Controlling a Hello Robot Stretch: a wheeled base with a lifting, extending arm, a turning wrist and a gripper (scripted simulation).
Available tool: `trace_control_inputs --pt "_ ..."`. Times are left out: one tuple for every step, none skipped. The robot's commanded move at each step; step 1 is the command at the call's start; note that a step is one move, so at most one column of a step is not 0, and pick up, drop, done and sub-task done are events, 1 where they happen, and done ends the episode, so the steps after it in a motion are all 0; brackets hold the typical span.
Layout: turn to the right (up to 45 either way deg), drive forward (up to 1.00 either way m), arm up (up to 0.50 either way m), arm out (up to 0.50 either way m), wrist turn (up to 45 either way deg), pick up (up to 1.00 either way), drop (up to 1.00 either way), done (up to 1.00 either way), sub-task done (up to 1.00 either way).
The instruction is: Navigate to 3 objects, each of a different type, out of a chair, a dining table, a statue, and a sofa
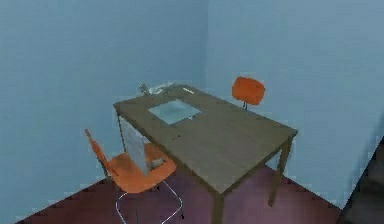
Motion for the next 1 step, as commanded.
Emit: trace_control_inputs --pt "0.0 0.0 0.0 0.0 0.0 0.0 0.0 0.0 1.0"
